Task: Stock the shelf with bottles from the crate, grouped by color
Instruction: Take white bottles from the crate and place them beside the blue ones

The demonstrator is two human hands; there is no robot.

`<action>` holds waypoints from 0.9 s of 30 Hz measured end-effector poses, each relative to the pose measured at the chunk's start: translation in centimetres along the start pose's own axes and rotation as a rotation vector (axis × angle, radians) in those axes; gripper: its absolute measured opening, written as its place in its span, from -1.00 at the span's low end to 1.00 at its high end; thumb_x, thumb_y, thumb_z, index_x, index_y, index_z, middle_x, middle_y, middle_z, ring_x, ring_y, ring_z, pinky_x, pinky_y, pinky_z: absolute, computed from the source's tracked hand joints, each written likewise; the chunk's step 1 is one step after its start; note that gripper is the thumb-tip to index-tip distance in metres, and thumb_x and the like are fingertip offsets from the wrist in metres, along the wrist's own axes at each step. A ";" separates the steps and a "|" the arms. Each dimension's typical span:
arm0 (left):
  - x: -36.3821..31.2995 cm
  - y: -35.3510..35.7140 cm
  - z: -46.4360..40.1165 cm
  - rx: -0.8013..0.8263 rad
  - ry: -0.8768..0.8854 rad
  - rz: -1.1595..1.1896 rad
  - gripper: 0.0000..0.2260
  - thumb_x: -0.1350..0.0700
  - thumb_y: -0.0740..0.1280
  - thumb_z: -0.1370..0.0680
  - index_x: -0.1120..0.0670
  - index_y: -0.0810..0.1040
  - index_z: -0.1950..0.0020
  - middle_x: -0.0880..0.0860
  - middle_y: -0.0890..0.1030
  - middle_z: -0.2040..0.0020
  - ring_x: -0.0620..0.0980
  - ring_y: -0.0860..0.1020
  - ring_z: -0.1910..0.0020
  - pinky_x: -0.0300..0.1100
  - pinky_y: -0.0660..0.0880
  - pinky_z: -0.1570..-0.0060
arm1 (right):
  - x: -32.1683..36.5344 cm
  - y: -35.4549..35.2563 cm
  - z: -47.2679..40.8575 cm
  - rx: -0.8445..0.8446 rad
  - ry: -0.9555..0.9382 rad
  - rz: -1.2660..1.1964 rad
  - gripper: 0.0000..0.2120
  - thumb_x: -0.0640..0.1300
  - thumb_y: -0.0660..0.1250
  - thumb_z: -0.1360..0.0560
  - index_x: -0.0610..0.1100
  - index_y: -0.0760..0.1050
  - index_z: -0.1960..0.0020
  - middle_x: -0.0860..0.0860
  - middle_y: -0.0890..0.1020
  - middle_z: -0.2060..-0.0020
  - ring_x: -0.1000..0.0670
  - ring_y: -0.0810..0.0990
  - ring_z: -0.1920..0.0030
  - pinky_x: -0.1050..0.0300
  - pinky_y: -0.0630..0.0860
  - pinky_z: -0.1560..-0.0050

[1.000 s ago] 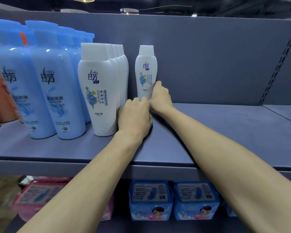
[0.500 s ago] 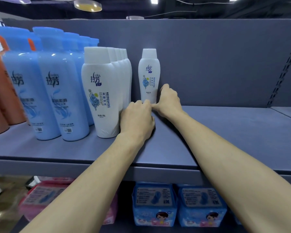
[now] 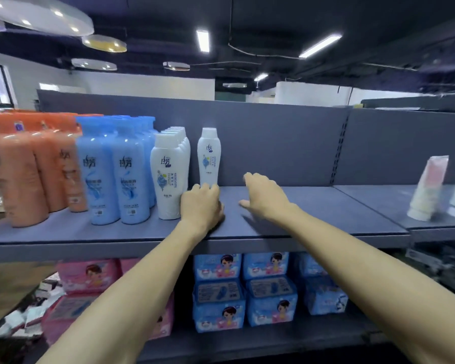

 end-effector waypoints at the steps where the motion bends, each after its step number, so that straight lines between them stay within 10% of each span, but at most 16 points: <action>1: 0.1 -0.7 0.8 -0.020 0.028 0.019 -0.91 0.07 0.29 -0.45 0.07 0.43 0.16 0.07 0.57 0.16 0.14 0.53 0.15 -0.13 0.26 0.38 | 0.2 -0.6 1.0 -0.010 -0.002 0.013 -0.63 -0.01 0.37 -0.53 -0.19 0.35 -0.19 -0.11 0.51 -0.08 -0.18 0.51 -0.04 0.02 0.38 0.09; 13: 2.6 -5.3 14.4 -0.242 0.277 0.165 -0.86 0.04 0.20 -0.41 0.07 0.49 0.15 -0.03 0.50 0.28 0.02 0.47 0.28 -0.14 0.36 0.43 | 5.0 2.5 15.8 -0.272 -0.167 -0.033 -0.64 -0.06 0.42 -0.47 -0.14 0.51 -0.23 -0.02 0.63 -0.03 -0.10 0.60 0.00 0.01 0.55 0.03; 27: 1.0 7.0 38.0 0.338 0.142 0.240 -0.80 0.07 0.39 -0.32 0.06 0.51 0.10 -0.03 0.49 0.28 0.03 0.50 0.30 -0.15 0.31 0.51 | 6.7 22.7 31.5 0.259 -0.107 -0.072 -0.60 -0.07 0.50 -0.34 -0.13 0.52 -0.13 -0.05 0.59 0.09 -0.13 0.60 0.14 0.00 0.56 0.23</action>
Point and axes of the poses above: each hand's wrist, its own z-axis away from the middle knuckle, its own y-axis out of the palm, x = y × z, the point moved 3 cm from there along -z, towards the middle knuckle
